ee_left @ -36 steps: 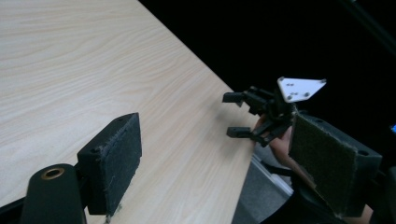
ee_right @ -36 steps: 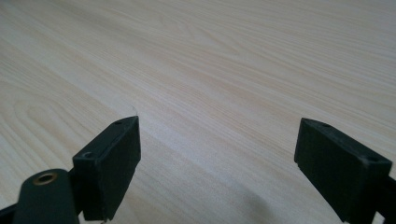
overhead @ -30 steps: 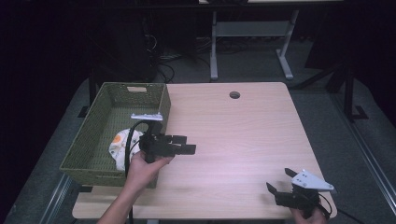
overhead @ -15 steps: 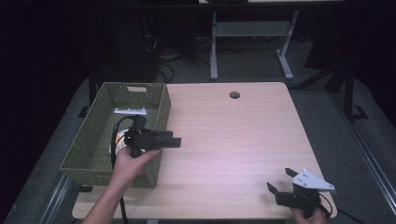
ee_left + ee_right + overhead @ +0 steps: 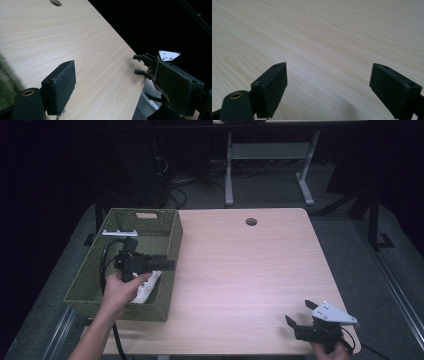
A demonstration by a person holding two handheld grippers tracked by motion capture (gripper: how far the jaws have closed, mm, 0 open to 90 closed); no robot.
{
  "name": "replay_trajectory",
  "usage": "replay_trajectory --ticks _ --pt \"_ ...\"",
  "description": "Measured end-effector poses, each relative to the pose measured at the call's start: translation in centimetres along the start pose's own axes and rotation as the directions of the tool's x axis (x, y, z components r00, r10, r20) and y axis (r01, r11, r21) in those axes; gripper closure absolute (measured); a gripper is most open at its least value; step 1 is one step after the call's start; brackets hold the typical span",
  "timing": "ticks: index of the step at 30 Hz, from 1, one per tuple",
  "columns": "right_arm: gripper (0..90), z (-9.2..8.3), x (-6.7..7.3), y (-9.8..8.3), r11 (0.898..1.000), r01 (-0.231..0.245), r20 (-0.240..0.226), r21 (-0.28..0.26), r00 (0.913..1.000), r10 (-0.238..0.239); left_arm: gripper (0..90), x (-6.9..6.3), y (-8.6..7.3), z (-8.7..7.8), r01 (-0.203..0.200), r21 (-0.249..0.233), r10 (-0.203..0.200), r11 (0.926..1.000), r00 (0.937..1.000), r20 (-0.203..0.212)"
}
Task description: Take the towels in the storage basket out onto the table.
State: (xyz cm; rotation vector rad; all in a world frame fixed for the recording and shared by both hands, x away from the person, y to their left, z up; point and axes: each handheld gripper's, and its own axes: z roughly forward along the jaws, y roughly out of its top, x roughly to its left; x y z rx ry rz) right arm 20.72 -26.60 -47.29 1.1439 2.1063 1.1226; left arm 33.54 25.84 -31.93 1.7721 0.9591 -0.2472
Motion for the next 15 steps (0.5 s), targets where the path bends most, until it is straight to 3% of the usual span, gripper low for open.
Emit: replay_trajectory --ticks 7,9,11,15 --pt "14.1 0.0 0.0 0.0 1.000 0.000 0.001 0.001 1.0000 0.000 16.7 1.4 -0.3 -1.1 0.006 0.023 -0.004 0.9997 0.9965 -0.084" --pt "14.1 0.0 0.0 0.0 1.000 -0.001 0.000 0.001 1.0000 0.001 16.7 1.8 -0.3 -1.4 0.012 0.029 -0.008 0.9995 0.9922 -0.125" --pt "14.1 0.1 0.0 0.0 1.000 0.000 0.001 0.000 1.0000 0.000 16.9 2.6 -0.3 -1.7 0.017 0.044 -0.009 0.9989 0.9828 -0.184" --pt "14.1 0.1 0.0 0.0 1.000 0.002 -0.001 0.002 1.0000 -0.002 16.9 3.6 -0.6 -1.9 0.034 0.057 -0.019 0.9978 0.9709 -0.239"
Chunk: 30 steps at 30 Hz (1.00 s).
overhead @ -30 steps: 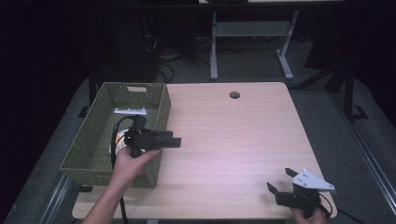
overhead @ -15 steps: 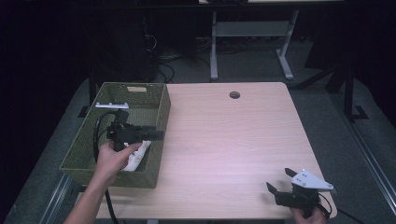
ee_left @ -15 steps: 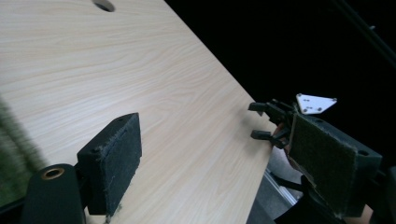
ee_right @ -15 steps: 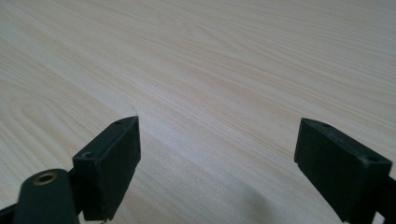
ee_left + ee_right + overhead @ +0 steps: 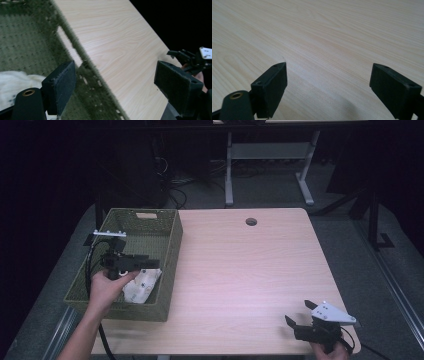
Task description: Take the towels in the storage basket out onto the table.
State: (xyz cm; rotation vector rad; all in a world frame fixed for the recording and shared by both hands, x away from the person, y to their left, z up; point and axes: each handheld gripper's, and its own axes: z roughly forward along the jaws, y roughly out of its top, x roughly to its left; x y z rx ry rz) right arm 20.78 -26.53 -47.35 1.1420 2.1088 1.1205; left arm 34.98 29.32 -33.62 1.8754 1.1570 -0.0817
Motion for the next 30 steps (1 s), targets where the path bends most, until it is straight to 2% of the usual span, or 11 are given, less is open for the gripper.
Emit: replay_trajectory --ticks 5,9,10,13,16,20,23,26,27,29,30 --pt "14.1 0.0 0.0 0.0 1.000 0.000 -0.001 0.000 1.0000 0.000 19.2 1.5 -0.1 -0.2 0.015 0.027 -0.014 0.9995 0.9978 -0.064" --pt "14.1 0.1 0.0 0.0 1.000 0.001 -0.002 0.001 1.0000 -0.001 19.3 2.5 0.0 -0.4 0.019 0.060 -0.011 0.9980 0.9917 -0.128" --pt "14.1 0.1 0.0 0.0 1.000 0.001 -0.004 0.004 1.0000 -0.001 20.1 2.7 0.0 -0.4 0.015 0.073 -0.003 0.9972 0.9864 -0.165" --pt "14.1 0.2 0.1 0.0 1.000 -0.002 -0.006 0.008 1.0000 0.003 21.1 3.1 0.1 -0.2 0.000 0.112 0.025 0.9938 0.9746 -0.223" --pt "14.1 0.2 0.1 0.0 1.000 -0.001 -0.007 0.009 1.0000 0.001 22.8 3.7 0.2 0.2 -0.014 0.164 0.062 0.9864 0.9549 -0.291" --pt "14.1 0.2 0.1 0.0 1.000 -0.001 -0.007 0.007 1.0000 0.001 24.2 4.3 0.2 0.9 -0.015 0.216 0.088 0.9763 0.9385 -0.334" --pt "14.1 0.2 0.1 0.0 1.000 -0.003 -0.008 0.010 1.0000 0.003 25.0 4.6 0.3 1.3 -0.004 0.253 0.102 0.9675 0.9209 -0.376" --pt "14.1 0.1 0.1 0.0 1.000 0.003 -0.008 0.004 1.0000 -0.003 25.4 5.2 0.2 1.7 0.032 0.279 0.085 0.9598 0.9132 -0.398" --pt "14.1 0.1 0.0 0.0 1.000 0.005 -0.008 0.003 1.0000 -0.005 25.4 5.3 0.1 1.9 0.038 0.286 0.087 0.9574 0.9074 -0.411" --pt "14.1 0.1 0.0 0.0 1.000 0.002 -0.006 0.003 1.0000 -0.002 26.3 5.7 0.1 2.1 0.053 0.310 0.089 0.9492 0.9003 -0.426" --pt "14.1 0.1 0.0 0.0 1.000 0.003 -0.005 0.002 1.0000 -0.003 28.1 5.7 0.1 2.3 0.062 0.331 0.097 0.9415 0.8919 -0.442"
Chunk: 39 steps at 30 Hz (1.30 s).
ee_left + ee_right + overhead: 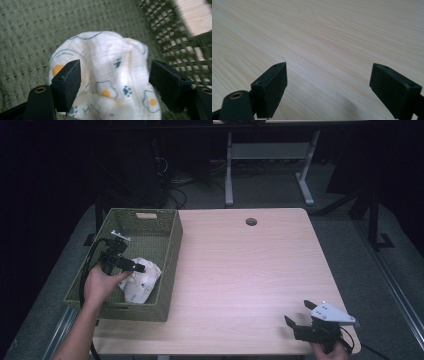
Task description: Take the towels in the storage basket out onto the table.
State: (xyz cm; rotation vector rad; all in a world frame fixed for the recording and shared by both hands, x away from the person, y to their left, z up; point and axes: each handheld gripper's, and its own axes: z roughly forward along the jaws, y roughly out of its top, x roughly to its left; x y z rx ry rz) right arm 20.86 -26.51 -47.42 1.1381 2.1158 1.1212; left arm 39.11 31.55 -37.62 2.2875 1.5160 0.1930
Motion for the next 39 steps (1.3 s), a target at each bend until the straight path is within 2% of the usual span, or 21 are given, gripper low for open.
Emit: replay_trajectory --ticks 2,5,8,10,11,12,14,16,17,19,24,29,32,39 --pt "14.1 0.0 0.0 0.0 1.000 -0.002 -0.002 0.002 1.0000 0.002 30.0 -0.1 0.2 0.5 -0.021 0.048 0.024 0.9986 0.9979 -0.060" --pt "14.1 0.1 0.1 0.0 1.000 0.001 -0.004 0.003 1.0000 -0.001 30.5 0.0 0.5 1.3 -0.019 0.088 0.027 0.9959 0.9958 -0.088" --pt "14.1 0.0 0.0 0.0 1.000 0.001 -0.002 0.001 1.0000 -0.001 30.9 0.0 0.7 2.3 -0.019 0.133 0.031 0.9909 0.9955 -0.090" --pt "14.1 0.0 0.0 0.0 1.000 -0.001 -0.002 0.003 1.0000 0.001 30.2 0.0 0.9 3.1 -0.026 0.183 0.043 0.9827 0.9950 -0.090" --pt "14.1 0.0 0.0 0.0 1.000 -0.001 -0.003 0.002 1.0000 0.001 29.6 -0.1 1.0 3.6 -0.033 0.223 0.056 0.9744 0.9937 -0.097" --pt "14.1 0.0 0.0 0.0 1.000 0.000 -0.003 0.003 1.0000 0.000 29.6 -0.2 1.1 3.9 -0.039 0.235 0.064 0.9711 0.9930 -0.100" --pt "14.1 0.1 0.0 0.0 1.000 -0.002 -0.004 0.004 1.0000 0.002 30.5 -0.3 1.2 4.7 -0.036 0.266 0.059 0.9634 0.9952 -0.078" --pt "14.1 0.0 0.0 0.0 1.000 -0.003 -0.005 0.003 1.0000 0.003 34.8 -0.5 1.3 5.0 -0.036 0.271 0.060 0.9618 0.9951 -0.079" --pt "14.1 0.0 0.1 0.0 1.000 -0.003 -0.006 -0.003 1.0000 0.003 36.2 -1.0 1.4 5.6 -0.038 0.285 0.073 0.9577 0.9910 -0.112" --pt "14.1 -0.1 0.1 0.1 1.000 -0.003 -0.006 -0.004 1.0000 0.003 38.2 -1.1 1.4 5.8 -0.041 0.291 0.081 0.9560 0.9886 -0.127" --pt "14.1 -0.1 0.0 0.1 1.000 0.000 -0.005 -0.008 1.0000 0.000 48.1 -0.8 1.3 5.6 -0.033 0.294 0.067 0.9553 0.9921 -0.106" --pt "14.1 -0.3 0.0 0.1 1.000 -0.006 -0.005 -0.012 1.0000 0.006 59.3 -0.9 1.3 5.5 -0.054 0.299 0.087 0.9526 0.9915 -0.097" --pt "14.1 -0.3 0.0 0.1 1.000 -0.004 -0.006 -0.011 1.0000 0.004 65.5 -0.9 1.3 5.5 -0.052 0.301 0.084 0.9522 0.9921 -0.093" --pt "14.1 -0.1 0.1 0.1 1.000 0.000 -0.008 -0.005 1.0000 0.000 72.4 -1.0 1.3 5.4 -0.048 0.307 0.079 0.9505 0.9930 -0.088"
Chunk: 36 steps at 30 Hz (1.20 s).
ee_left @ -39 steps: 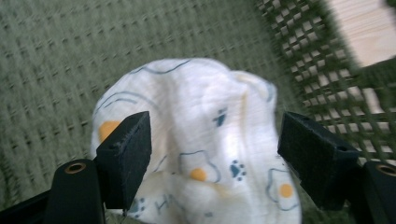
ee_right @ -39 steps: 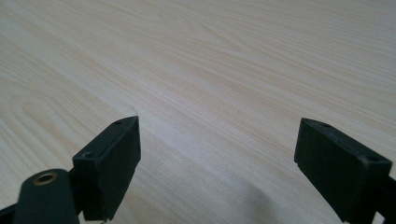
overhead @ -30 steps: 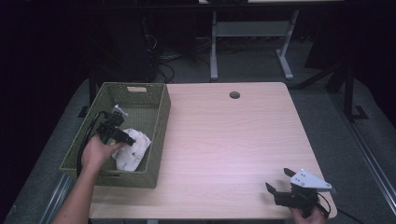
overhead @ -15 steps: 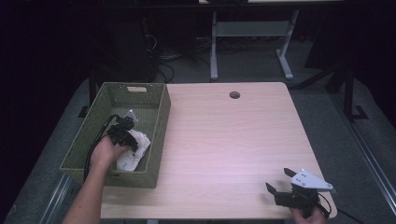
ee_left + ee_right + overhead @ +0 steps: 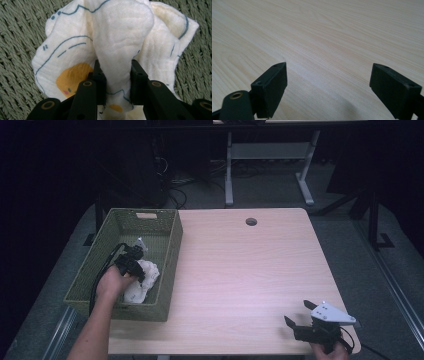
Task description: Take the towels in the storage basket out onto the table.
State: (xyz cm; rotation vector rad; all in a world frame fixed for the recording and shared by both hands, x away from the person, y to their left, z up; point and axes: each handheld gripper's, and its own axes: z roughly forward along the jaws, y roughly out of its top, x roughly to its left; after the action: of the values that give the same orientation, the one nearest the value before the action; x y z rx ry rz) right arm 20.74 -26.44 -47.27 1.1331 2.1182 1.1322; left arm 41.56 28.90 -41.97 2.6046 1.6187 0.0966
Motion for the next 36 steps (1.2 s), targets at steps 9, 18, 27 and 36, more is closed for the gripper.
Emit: replay_trajectory --ticks 9,18,27,36 --pt "14.2 -0.1 -0.1 0.0 1.000 0.000 0.000 -0.006 1.0000 0.000 73.9 -0.3 0.0 0.0 -0.002 0.004 0.002 1.0000 0.9999 -0.015" --pt "14.2 -0.2 -0.2 0.0 1.000 -0.007 0.005 -0.008 1.0000 0.007 74.4 -0.1 -0.1 -0.1 0.016 -0.001 -0.016 0.9999 0.9999 -0.003" --pt "14.1 -0.2 -0.2 -0.1 1.000 -0.011 0.004 -0.013 0.9999 0.011 75.3 1.7 -1.5 -1.9 0.095 -0.092 -0.086 0.9912 0.9914 0.099" --pt "14.1 -0.2 -0.1 0.0 1.000 -0.012 0.008 -0.013 0.9999 0.012 75.2 2.4 -2.6 -4.3 0.094 -0.195 -0.057 0.9763 0.9801 0.190"
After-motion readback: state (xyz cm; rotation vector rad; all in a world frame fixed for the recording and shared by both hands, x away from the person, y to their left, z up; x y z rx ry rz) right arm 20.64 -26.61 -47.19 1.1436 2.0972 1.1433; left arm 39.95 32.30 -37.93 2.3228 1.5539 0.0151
